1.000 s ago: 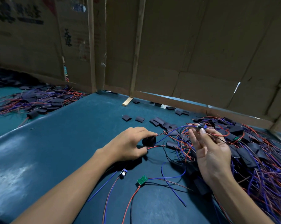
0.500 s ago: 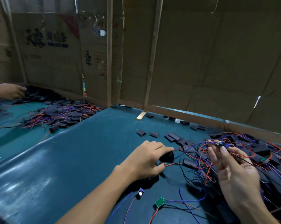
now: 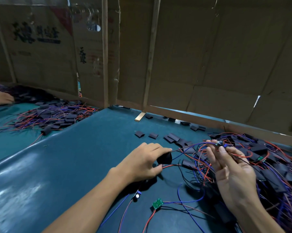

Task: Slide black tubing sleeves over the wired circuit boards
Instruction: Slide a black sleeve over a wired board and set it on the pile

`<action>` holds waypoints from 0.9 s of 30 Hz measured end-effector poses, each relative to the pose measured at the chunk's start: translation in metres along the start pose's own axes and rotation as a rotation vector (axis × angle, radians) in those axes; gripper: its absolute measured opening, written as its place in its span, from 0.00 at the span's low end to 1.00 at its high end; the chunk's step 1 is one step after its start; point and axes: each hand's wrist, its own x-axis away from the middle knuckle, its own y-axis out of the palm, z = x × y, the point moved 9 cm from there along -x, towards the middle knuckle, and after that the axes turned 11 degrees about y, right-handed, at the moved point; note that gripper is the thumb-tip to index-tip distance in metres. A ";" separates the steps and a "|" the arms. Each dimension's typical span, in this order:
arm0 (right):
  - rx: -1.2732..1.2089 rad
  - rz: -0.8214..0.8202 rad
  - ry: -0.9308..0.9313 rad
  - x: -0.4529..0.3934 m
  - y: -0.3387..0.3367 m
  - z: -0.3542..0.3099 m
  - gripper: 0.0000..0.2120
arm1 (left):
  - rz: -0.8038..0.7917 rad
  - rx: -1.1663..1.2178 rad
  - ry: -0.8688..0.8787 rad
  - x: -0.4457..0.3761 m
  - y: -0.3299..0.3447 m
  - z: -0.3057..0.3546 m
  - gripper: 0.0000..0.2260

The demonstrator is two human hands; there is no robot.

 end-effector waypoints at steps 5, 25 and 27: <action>0.001 0.007 0.011 -0.002 -0.003 -0.001 0.09 | 0.039 0.044 -0.029 0.002 -0.002 -0.002 0.25; -0.056 0.015 0.062 -0.001 -0.003 0.005 0.09 | -0.012 -0.076 -0.028 0.000 0.001 -0.003 0.25; -0.073 0.020 0.076 -0.002 -0.004 0.007 0.09 | -0.014 -0.094 -0.025 0.000 0.001 -0.003 0.25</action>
